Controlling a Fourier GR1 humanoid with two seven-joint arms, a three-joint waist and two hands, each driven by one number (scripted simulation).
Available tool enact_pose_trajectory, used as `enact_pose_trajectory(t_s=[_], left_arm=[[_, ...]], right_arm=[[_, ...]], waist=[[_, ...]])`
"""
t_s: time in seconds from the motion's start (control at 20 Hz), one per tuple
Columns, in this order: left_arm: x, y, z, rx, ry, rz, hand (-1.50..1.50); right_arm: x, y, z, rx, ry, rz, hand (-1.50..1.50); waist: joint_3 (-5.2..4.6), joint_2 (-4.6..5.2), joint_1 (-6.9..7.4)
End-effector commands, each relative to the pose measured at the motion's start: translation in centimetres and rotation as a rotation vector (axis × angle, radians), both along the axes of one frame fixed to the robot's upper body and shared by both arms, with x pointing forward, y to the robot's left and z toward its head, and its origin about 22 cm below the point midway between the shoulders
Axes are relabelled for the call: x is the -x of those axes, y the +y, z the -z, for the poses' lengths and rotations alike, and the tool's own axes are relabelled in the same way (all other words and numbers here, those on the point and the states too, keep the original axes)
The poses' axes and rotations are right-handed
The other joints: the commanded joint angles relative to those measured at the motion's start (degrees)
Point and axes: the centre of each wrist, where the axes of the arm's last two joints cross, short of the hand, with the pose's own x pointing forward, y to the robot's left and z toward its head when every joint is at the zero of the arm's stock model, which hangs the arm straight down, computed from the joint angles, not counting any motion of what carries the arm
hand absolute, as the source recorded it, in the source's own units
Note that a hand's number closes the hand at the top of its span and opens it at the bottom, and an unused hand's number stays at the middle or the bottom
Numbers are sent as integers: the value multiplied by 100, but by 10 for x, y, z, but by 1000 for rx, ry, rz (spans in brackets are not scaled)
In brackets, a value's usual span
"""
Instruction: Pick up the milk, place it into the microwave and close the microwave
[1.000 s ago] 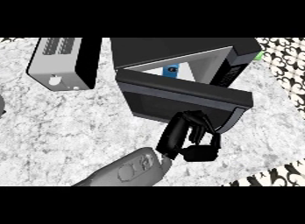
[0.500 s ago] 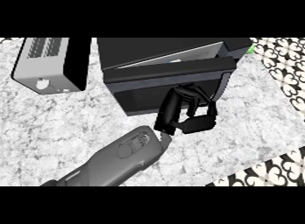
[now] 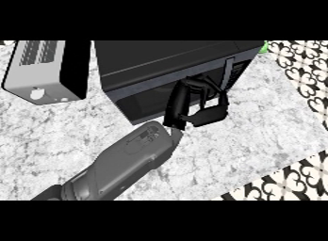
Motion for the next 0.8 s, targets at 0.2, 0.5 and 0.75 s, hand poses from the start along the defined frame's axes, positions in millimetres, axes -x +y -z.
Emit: enact_pose_trajectory(t_s=[0.2, 0.5, 0.75], left_arm=[[-14, 4, -1, 28, -21, -20, 150], [-17, 5, -1, 50, -33, -32, 150], [-19, 7, 1, 64, -50, -48, 150]], right_arm=[[-6, -2, -12, 2, -8, -30, -150], [-7, -2, -20, -9, -21, -39, -150], [-7, -6, -20, -17, -4, -27, -150]], waist=[[8, 83, -82], [13, 76, -130], [22, 74, -200]])
